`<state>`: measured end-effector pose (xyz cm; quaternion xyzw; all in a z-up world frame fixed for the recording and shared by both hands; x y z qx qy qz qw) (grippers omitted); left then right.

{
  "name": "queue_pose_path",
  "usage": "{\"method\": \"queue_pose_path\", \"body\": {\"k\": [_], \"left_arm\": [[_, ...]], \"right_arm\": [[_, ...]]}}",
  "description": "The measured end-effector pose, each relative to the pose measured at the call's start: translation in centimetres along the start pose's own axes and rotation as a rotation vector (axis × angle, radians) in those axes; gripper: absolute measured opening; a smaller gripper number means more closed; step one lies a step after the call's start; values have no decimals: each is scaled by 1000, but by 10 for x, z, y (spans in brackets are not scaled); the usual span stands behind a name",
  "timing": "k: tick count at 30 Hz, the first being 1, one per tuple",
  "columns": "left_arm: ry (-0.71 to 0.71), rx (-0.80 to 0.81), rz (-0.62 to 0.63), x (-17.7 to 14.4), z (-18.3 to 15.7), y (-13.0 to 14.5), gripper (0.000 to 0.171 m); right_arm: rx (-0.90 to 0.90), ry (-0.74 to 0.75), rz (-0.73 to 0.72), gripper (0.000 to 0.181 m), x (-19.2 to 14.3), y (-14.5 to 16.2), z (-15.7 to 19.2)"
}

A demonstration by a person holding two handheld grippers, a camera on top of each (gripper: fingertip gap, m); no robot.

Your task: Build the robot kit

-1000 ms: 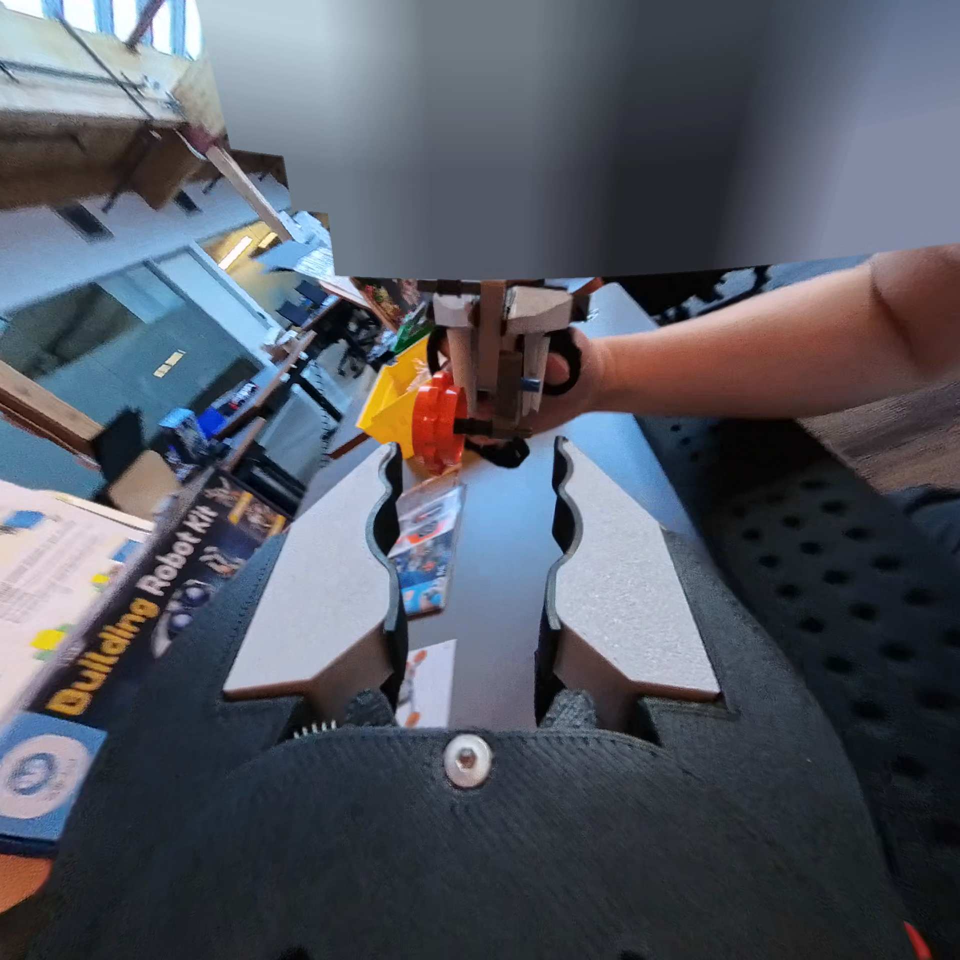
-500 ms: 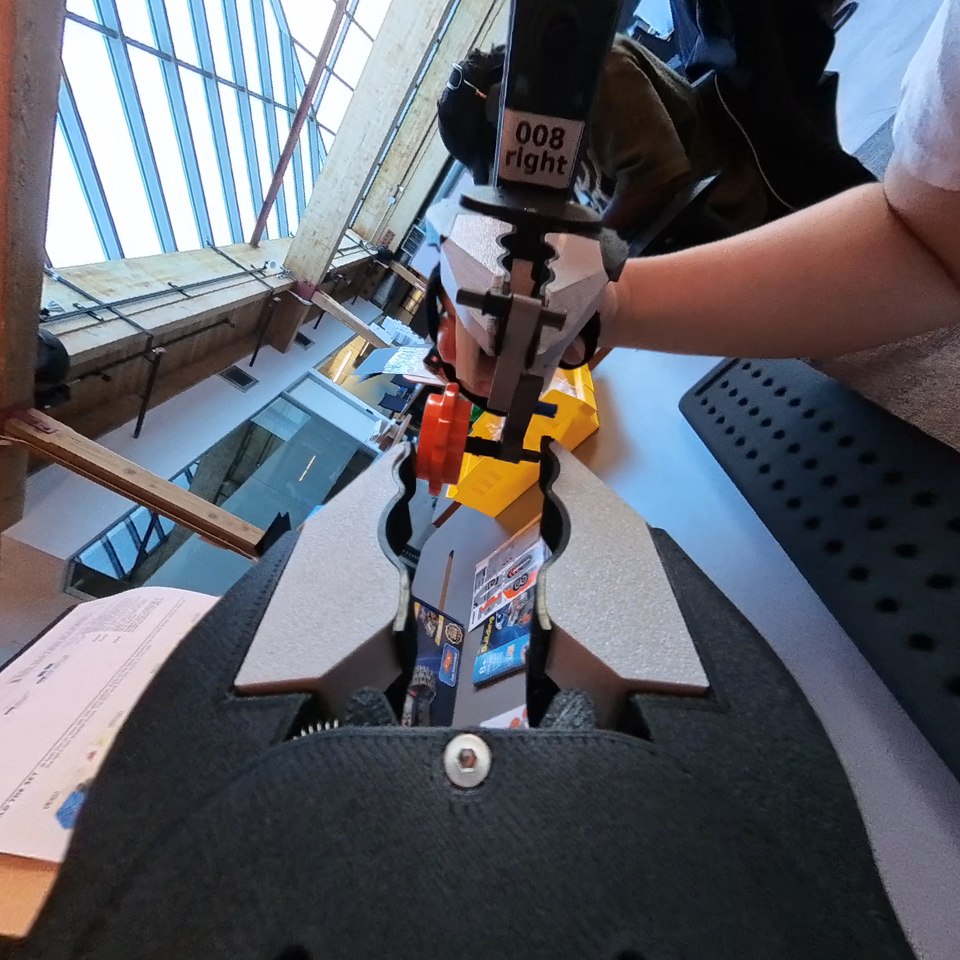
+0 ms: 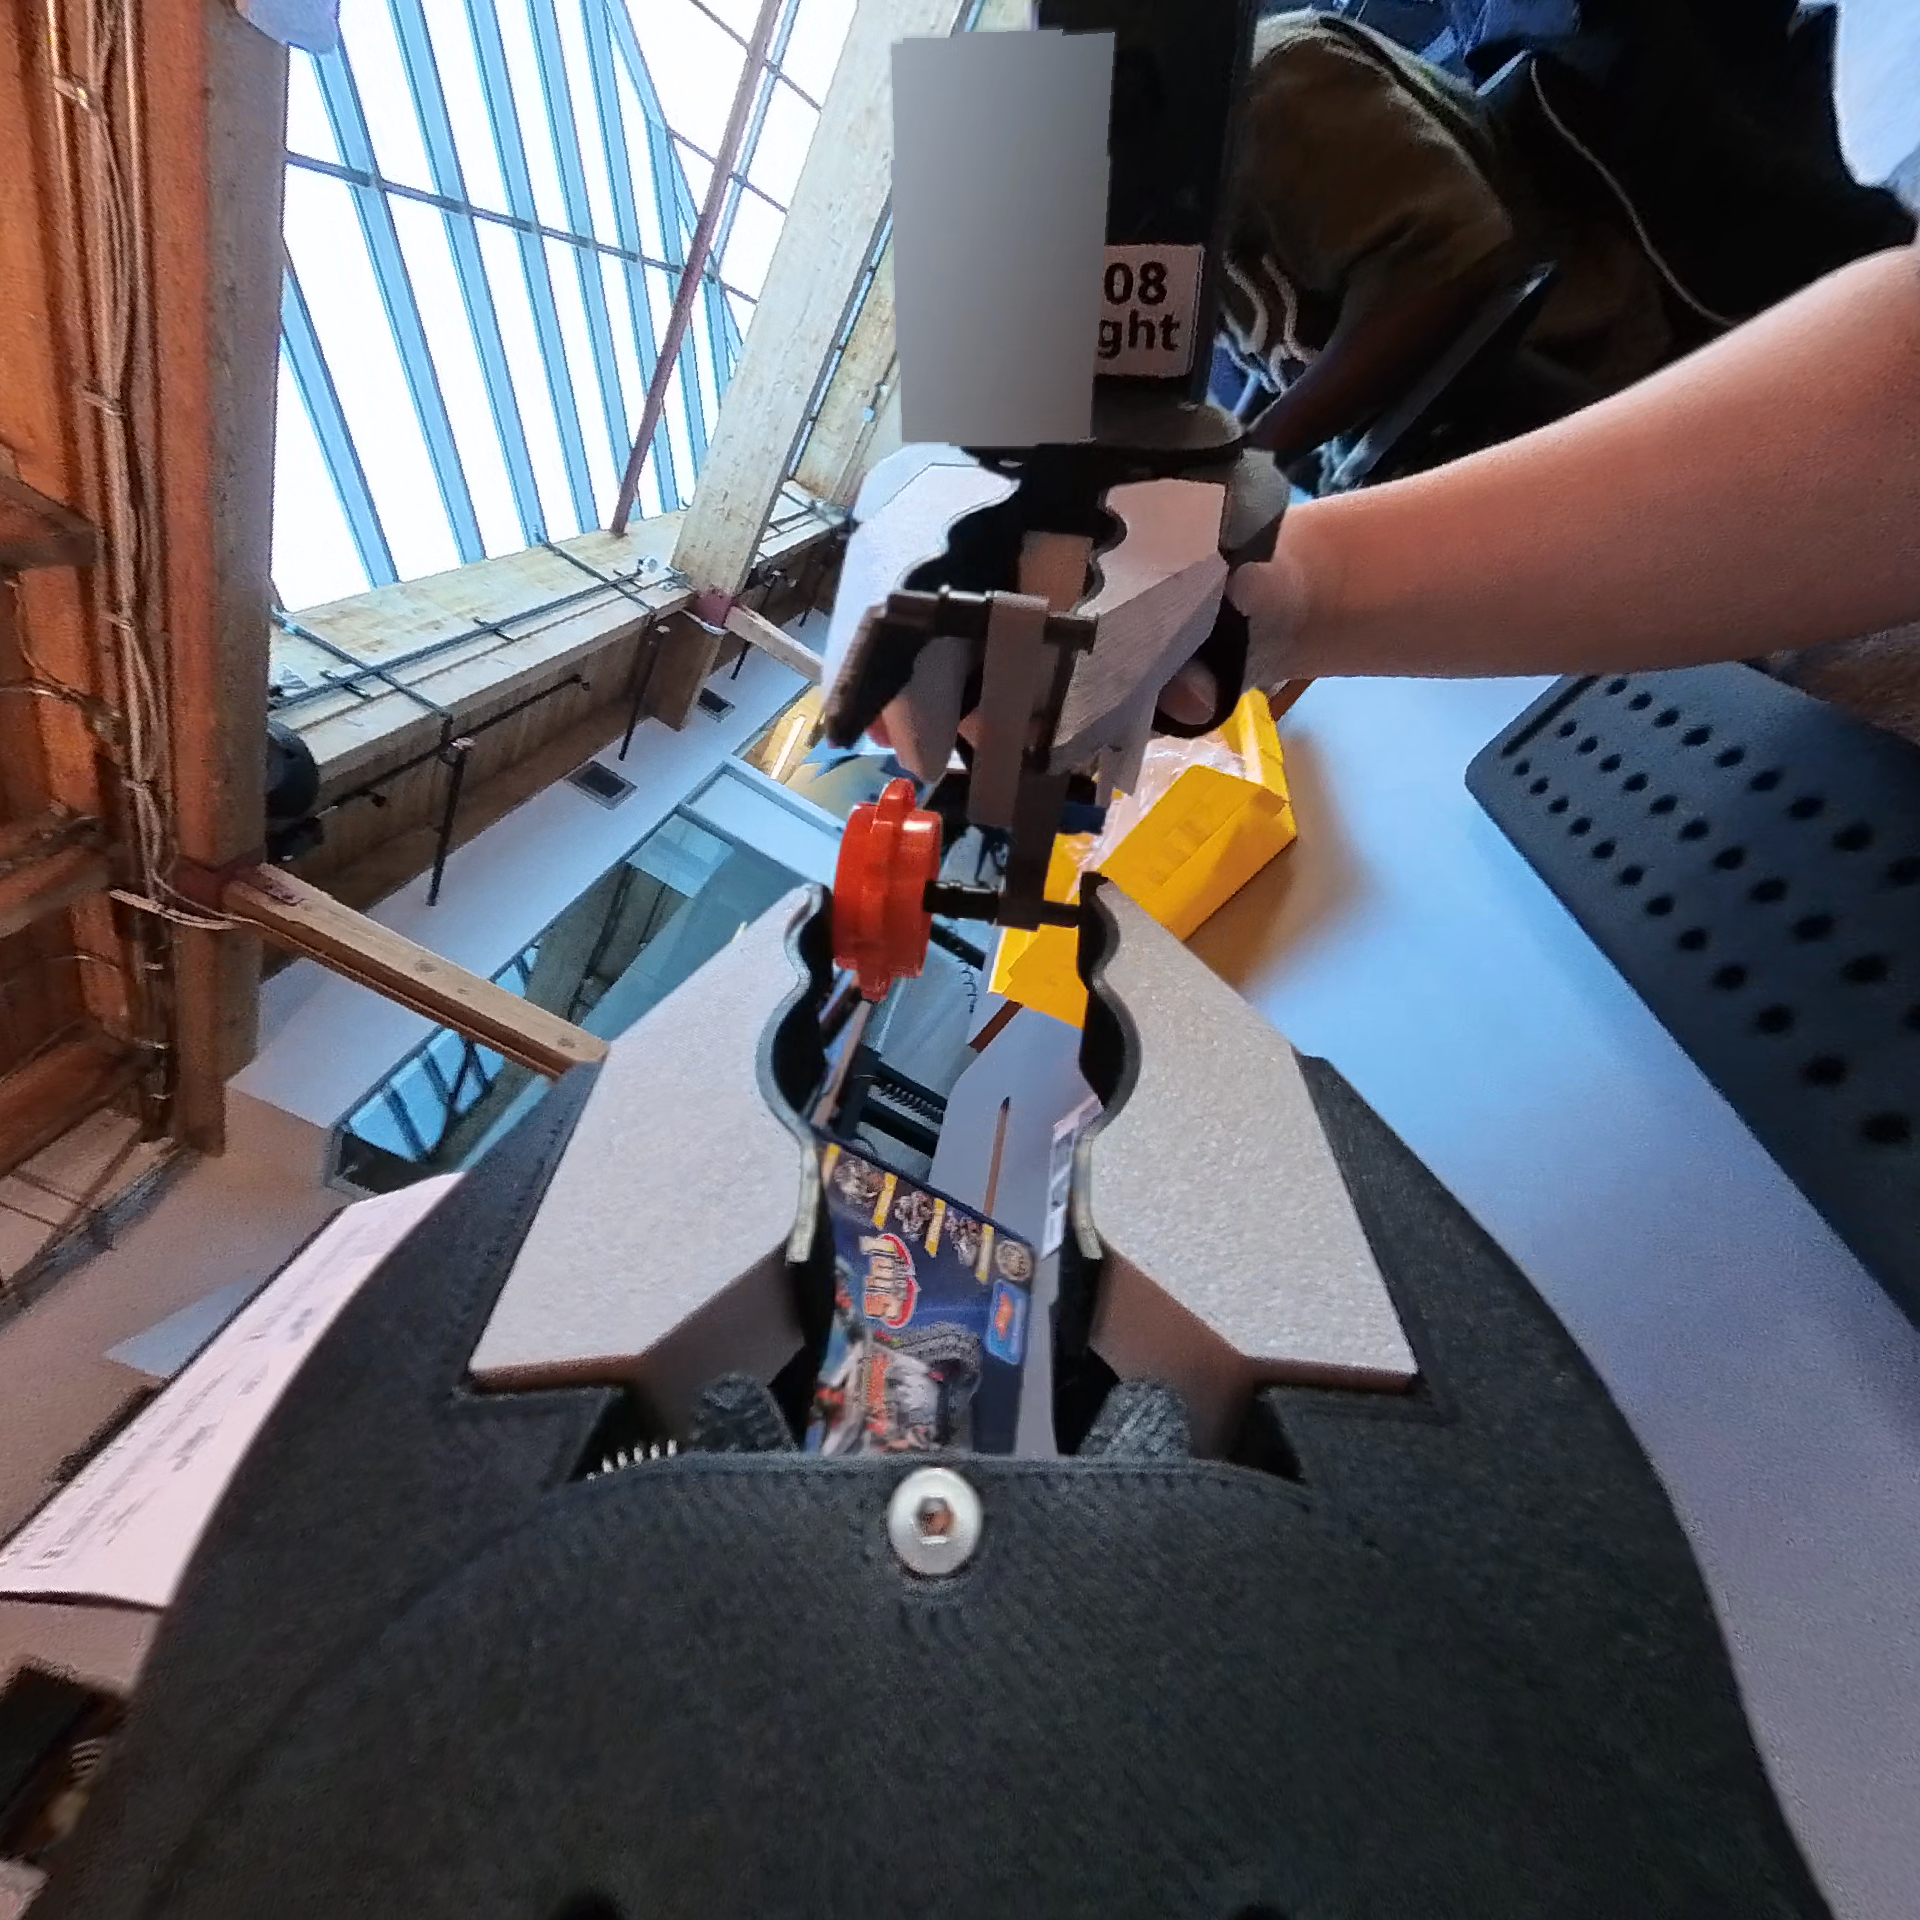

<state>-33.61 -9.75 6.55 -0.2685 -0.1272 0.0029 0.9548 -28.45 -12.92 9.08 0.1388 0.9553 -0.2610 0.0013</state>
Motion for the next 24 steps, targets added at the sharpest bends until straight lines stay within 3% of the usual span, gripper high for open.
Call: {"method": "queue_pose_path", "body": {"k": [6,11,17,24], "left_arm": [[-2,94,27,1,-4,1,45],[-2,97,16,3,-8,1,46],[-29,69,7,1,-1,0,46],[20,-77,-48,0,0,-8,45]], "right_arm": [[-61,-69,142,48,-10,4,-4],[-53,-166,233,51,-8,0,-4],[176,-172,158,66,-14,5,-1],[-116,-176,348,54,-1,26,5]]}}
Point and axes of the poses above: each gripper's, where its closed fingertips meet, x out along the fingers, y out of its underside, z = x × y across the jaws, the point moved 4 cm from there along -x, back along the fingers, and after that the axes turned 8 degrees about -y, right-handed, at the moved point
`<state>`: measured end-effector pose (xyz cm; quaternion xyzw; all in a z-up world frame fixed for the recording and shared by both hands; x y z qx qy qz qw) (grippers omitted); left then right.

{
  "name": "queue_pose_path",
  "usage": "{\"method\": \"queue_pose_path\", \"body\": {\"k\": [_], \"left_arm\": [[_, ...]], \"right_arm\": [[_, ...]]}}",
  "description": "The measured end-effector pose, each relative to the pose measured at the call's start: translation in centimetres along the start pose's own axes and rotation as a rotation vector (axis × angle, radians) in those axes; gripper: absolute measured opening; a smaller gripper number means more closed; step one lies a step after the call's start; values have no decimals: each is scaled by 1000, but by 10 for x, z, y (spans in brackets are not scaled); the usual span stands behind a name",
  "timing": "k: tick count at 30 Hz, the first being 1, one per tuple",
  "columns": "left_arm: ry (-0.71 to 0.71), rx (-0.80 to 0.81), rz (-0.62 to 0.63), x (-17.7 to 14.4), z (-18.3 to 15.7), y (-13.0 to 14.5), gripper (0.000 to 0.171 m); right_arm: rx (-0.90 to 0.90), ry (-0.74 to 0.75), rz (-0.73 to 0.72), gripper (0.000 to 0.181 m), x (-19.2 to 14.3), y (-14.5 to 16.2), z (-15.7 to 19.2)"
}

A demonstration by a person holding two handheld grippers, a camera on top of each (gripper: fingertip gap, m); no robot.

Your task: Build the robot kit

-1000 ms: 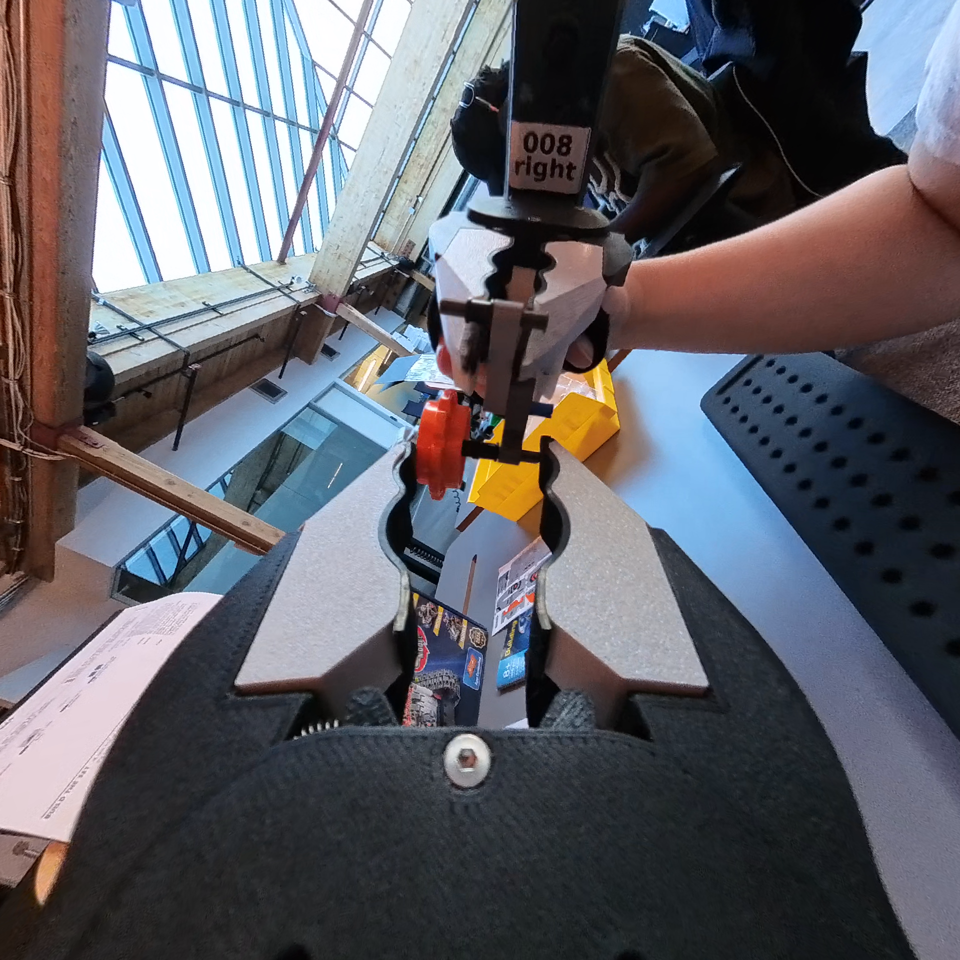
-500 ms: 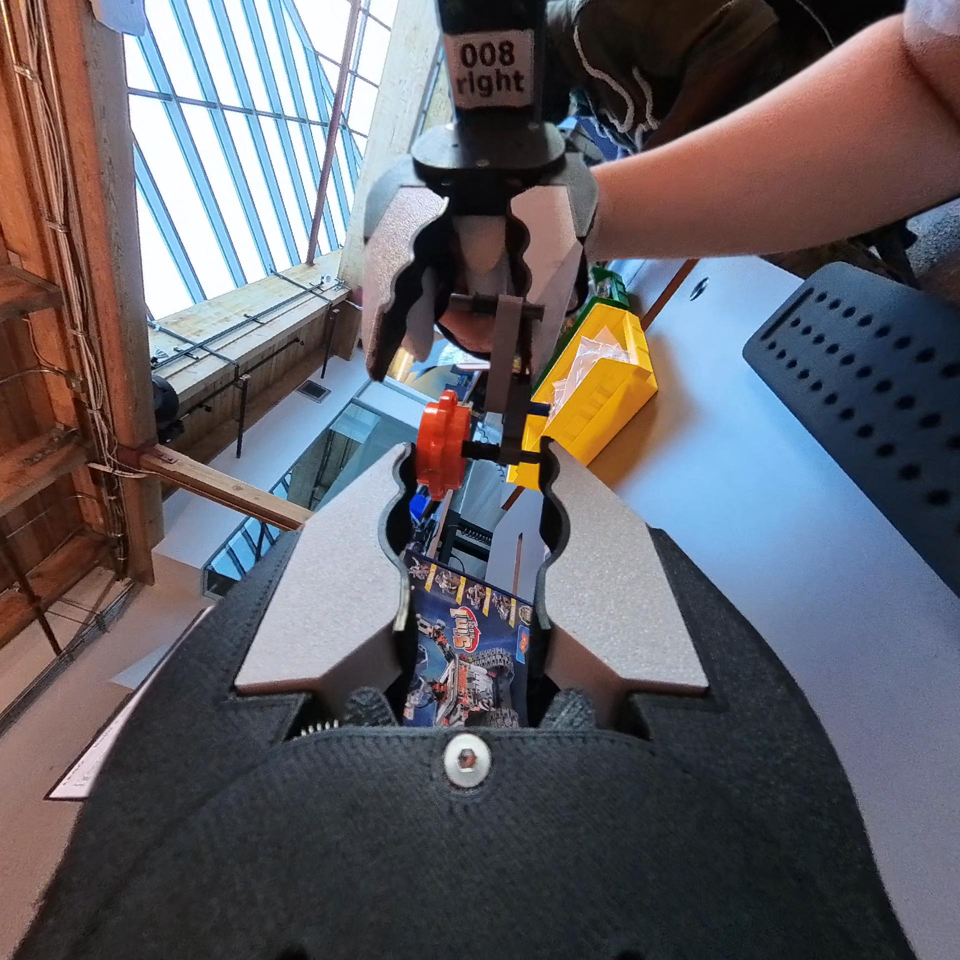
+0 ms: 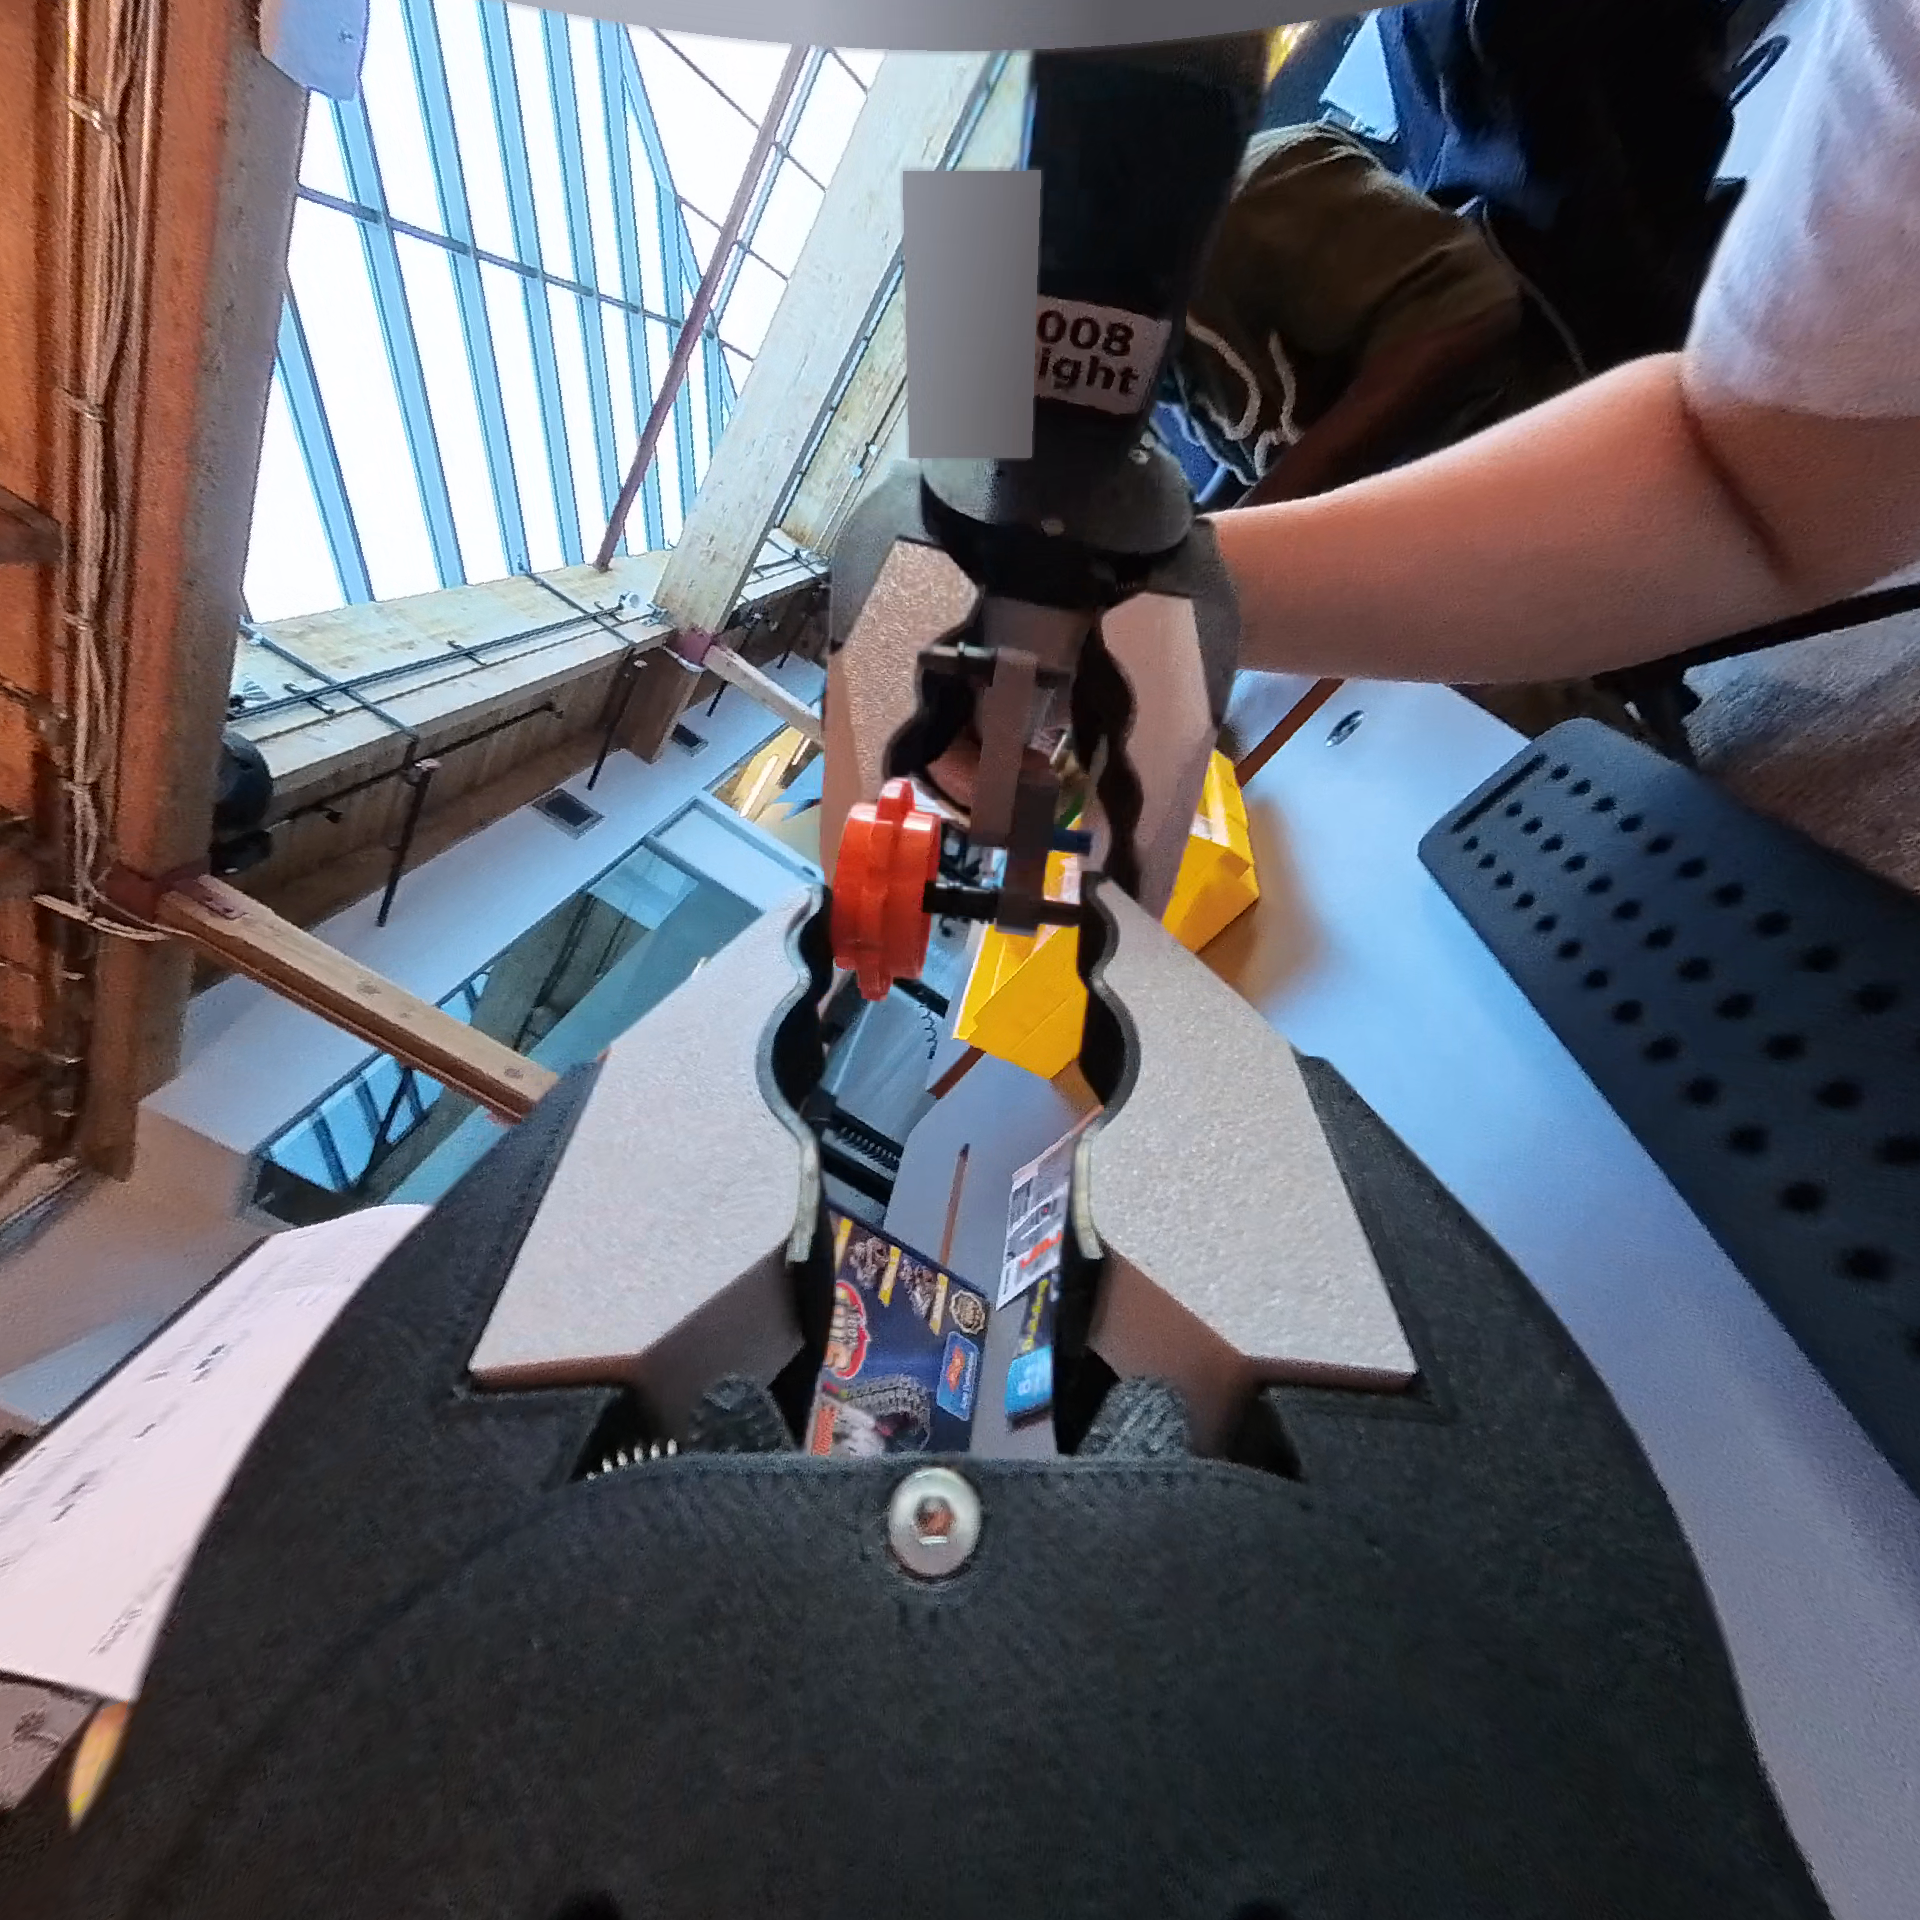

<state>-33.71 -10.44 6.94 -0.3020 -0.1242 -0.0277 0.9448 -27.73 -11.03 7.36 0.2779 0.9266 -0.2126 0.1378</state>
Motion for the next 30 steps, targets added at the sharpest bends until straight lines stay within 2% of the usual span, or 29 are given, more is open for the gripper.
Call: {"method": "queue_pose_path", "body": {"k": [3,9,13,21,30], "left_arm": [[4,-16,-3,0,0,-1,45],[32,-41,-2,-2,1,-2,45],[18,-29,21,-4,6,1,45],[12,6,52,-3,6,4,45],[26,12,52,-4,5,2,45]], "right_arm": [[-55,31,10,48,2,-3,-6],[-3,31,-65,47,0,-8,-3],[107,-24,-98,52,-9,-12,-6],[63,-60,19,50,0,-14,-10],[63,-68,23,47,0,-16,-9]]}}
Point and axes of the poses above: each gripper's, where its closed fingertips meet, x out along the fingers, y out of its underside, z = x × y across the jaws, the point moved 4 cm from there along -x, back along the fingers, and after that the axes turned 8 degrees about -y, right-handed, at the moved point
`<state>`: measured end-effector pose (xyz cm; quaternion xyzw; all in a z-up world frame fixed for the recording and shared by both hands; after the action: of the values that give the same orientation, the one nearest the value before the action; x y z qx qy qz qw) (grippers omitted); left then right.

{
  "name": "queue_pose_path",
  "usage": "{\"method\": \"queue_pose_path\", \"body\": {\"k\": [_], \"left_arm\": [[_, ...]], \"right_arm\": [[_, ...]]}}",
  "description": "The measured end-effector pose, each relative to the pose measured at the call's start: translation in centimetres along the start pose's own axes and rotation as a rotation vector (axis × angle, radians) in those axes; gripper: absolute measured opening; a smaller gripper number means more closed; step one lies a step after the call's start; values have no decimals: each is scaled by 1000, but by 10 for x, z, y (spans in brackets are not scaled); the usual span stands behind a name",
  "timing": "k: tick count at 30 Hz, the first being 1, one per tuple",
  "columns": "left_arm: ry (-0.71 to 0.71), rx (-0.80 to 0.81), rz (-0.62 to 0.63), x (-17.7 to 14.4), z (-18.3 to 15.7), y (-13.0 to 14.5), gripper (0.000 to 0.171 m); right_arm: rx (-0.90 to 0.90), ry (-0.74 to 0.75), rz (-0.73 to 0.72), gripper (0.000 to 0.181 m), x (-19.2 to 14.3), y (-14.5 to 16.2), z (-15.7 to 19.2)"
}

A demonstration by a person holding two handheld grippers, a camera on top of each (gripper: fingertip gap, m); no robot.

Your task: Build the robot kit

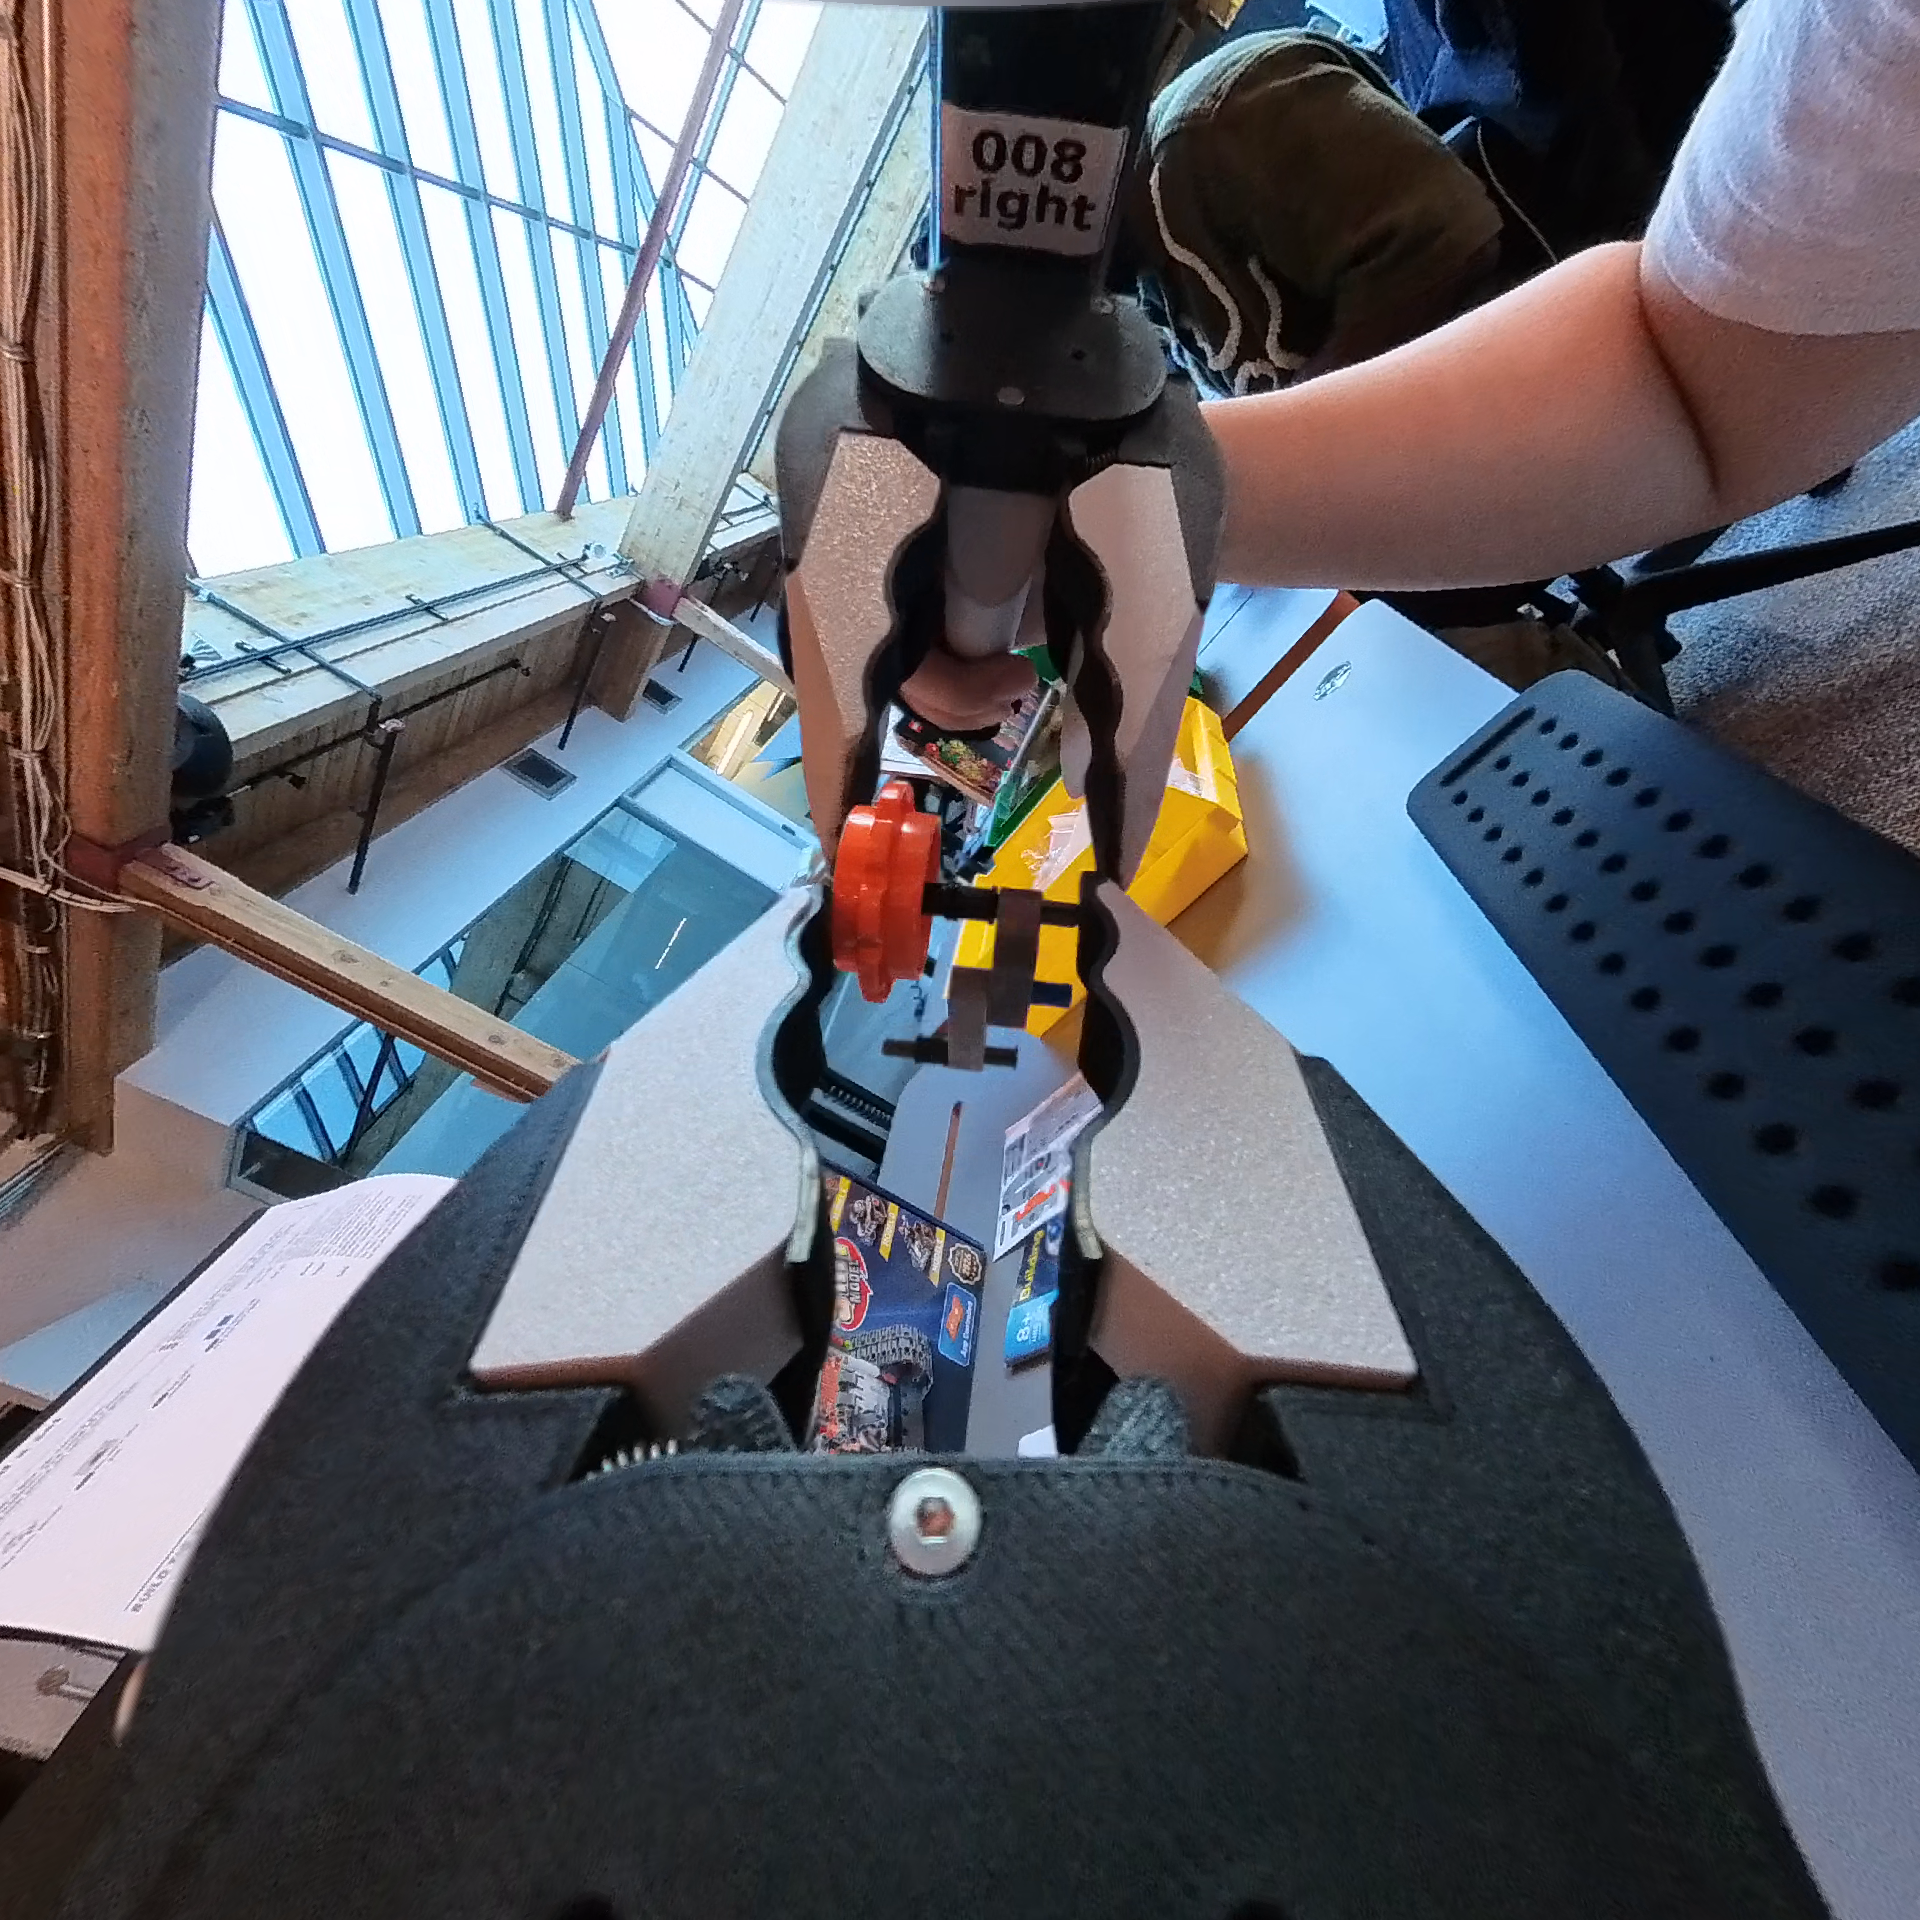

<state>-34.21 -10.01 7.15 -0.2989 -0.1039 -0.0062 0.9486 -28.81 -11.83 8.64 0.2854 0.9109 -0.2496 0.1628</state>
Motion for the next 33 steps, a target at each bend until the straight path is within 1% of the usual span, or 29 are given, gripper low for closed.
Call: {"method": "queue_pose_path", "body": {"k": [4,6,8,13,16,19,22,26,28,30,33], "left_arm": [[23,10,14,1,-4,2,45],[32,16,22,2,-6,2,45],[33,19,21,2,-7,1,45],[34,-2,11,2,-6,0,45],[54,-65,1,3,-5,1,45],[76,-189,-15,4,-2,3,45],[74,-265,-39,2,4,5,45],[71,-259,-41,1,6,5,45],[65,-236,-44,0,6,3,45],[62,-218,-33,0,6,3,45],[74,-279,-50,-3,11,1,45]], "right_arm": [[27,-63,-13,49,1,2,4],[60,-83,-29,44,-1,3,3],[71,-84,-41,39,-3,3,1],[98,-74,-52,39,-3,2,1],[142,-79,-73,39,-2,3,0],[185,-78,-108,40,-3,5,-3],[204,-17,-172,39,-9,5,-12],[330,-52,-273,40,-11,4,-18],[342,-57,-270,38,-8,6,-19],[328,-77,-258,29,-3,6,-16],[379,-83,-258,27,1,7,-20]]}}
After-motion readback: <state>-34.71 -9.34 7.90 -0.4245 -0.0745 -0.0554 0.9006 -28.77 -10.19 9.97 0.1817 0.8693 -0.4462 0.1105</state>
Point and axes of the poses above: each gripper's, where its closed fingertips meet, x out along the fingers, y out of its underside, z = x × y across the jaws, the point moved 4 cm from there along -x, back along the fingers, and after that the axes turned 8 degrees about -y, right-handed, at the moved point
